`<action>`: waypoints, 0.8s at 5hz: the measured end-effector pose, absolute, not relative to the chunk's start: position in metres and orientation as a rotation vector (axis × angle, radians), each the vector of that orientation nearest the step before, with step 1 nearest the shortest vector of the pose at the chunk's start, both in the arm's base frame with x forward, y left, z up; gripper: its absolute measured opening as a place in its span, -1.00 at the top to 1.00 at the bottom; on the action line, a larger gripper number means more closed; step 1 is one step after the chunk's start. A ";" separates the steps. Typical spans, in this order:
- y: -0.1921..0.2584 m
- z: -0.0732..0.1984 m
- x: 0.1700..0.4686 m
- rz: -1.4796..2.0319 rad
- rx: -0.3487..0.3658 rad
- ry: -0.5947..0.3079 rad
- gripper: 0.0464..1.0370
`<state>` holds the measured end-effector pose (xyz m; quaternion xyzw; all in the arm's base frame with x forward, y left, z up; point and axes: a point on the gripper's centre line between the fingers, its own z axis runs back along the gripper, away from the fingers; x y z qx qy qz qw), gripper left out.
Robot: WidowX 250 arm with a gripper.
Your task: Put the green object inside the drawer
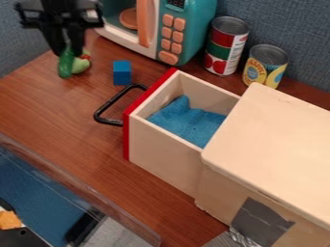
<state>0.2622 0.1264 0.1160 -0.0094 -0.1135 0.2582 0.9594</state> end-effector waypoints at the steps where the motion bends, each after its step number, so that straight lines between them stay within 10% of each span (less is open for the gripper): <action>1: 0.098 0.129 0.260 0.340 -0.054 -0.286 0.51; 4: 0.047 0.173 0.268 0.192 -0.224 -0.308 0.51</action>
